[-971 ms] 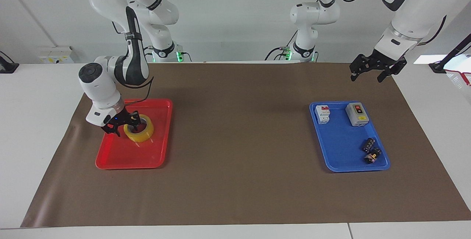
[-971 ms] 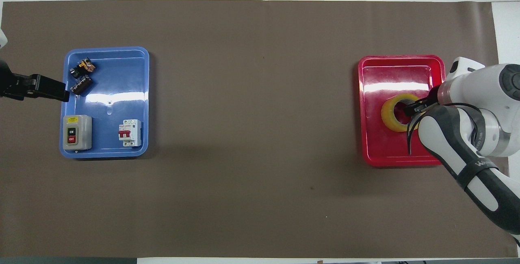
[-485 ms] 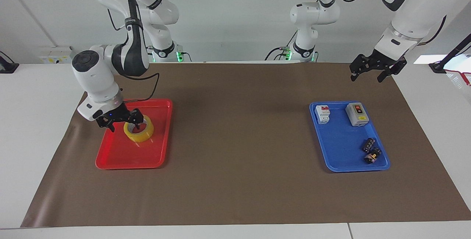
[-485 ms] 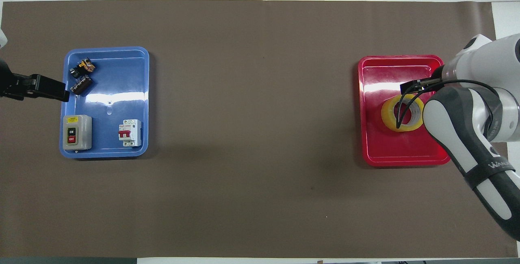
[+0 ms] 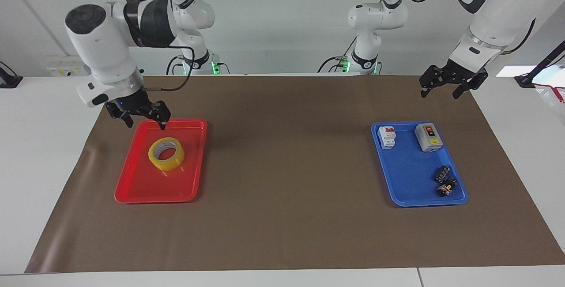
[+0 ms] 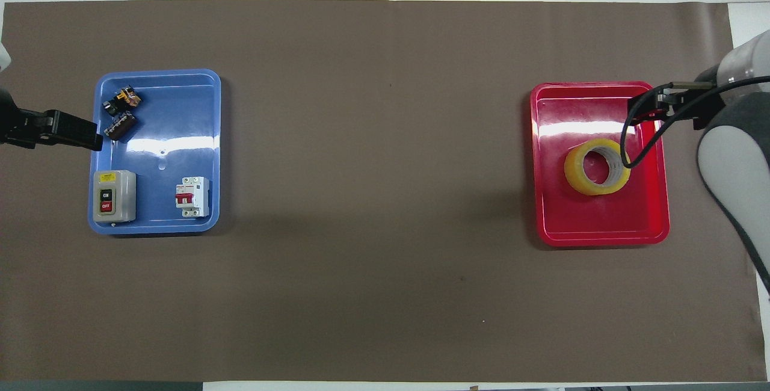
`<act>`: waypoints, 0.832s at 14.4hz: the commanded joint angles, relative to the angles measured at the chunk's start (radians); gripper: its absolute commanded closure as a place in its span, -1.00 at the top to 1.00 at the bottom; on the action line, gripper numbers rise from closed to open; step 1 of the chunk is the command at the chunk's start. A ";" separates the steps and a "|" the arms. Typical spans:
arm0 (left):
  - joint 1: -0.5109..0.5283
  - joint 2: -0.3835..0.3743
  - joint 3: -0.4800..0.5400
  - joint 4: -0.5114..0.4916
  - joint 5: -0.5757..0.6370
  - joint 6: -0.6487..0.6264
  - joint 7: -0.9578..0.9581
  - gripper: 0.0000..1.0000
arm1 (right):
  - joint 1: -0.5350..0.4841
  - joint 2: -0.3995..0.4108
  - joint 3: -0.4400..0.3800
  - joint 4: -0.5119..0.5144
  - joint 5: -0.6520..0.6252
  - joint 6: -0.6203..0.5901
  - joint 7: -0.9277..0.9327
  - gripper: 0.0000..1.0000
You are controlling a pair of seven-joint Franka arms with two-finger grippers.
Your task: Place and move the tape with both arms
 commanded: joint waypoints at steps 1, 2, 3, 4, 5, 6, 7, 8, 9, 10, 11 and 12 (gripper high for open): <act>0.006 -0.026 0.003 -0.030 -0.013 0.012 -0.005 1.00 | -0.015 0.005 0.005 0.101 0.009 -0.092 0.016 1.00; 0.006 -0.026 0.003 -0.030 -0.013 0.012 -0.005 1.00 | -0.018 0.000 0.002 0.124 0.009 -0.139 0.016 1.00; 0.006 -0.026 0.003 -0.030 -0.013 0.012 -0.005 1.00 | -0.023 -0.019 -0.001 0.114 0.010 -0.164 0.016 1.00; 0.006 -0.026 0.003 -0.030 -0.013 0.012 -0.005 1.00 | -0.039 -0.038 -0.003 0.088 0.010 -0.172 0.018 1.00; 0.006 -0.026 0.003 -0.030 -0.013 0.012 -0.005 1.00 | -0.043 -0.041 -0.004 0.079 0.010 -0.163 0.025 1.00; 0.006 -0.026 0.003 -0.030 -0.013 0.012 -0.005 1.00 | -0.027 -0.043 -0.006 0.079 0.010 -0.164 0.048 1.00; 0.006 -0.026 0.003 -0.030 -0.013 0.012 -0.005 1.00 | -0.017 -0.043 -0.006 0.082 0.010 -0.175 0.070 1.00; 0.006 -0.026 0.003 -0.030 -0.013 0.012 -0.005 1.00 | -0.012 -0.043 -0.006 0.085 0.010 -0.187 0.079 1.00; 0.006 -0.026 0.003 -0.030 -0.013 0.012 -0.005 1.00 | -0.006 -0.043 -0.012 0.088 0.012 -0.192 0.079 1.00; 0.006 -0.026 0.003 -0.030 -0.013 0.012 -0.005 1.00 | 0.026 -0.043 -0.048 0.086 0.012 -0.195 0.078 1.00; 0.006 -0.026 0.003 -0.030 -0.013 0.012 -0.005 1.00 | 0.055 -0.049 -0.088 0.080 0.012 -0.206 0.073 1.00; 0.006 -0.026 0.003 -0.030 -0.013 0.012 -0.005 1.00 | 0.053 -0.065 -0.091 0.059 0.012 -0.215 0.061 1.00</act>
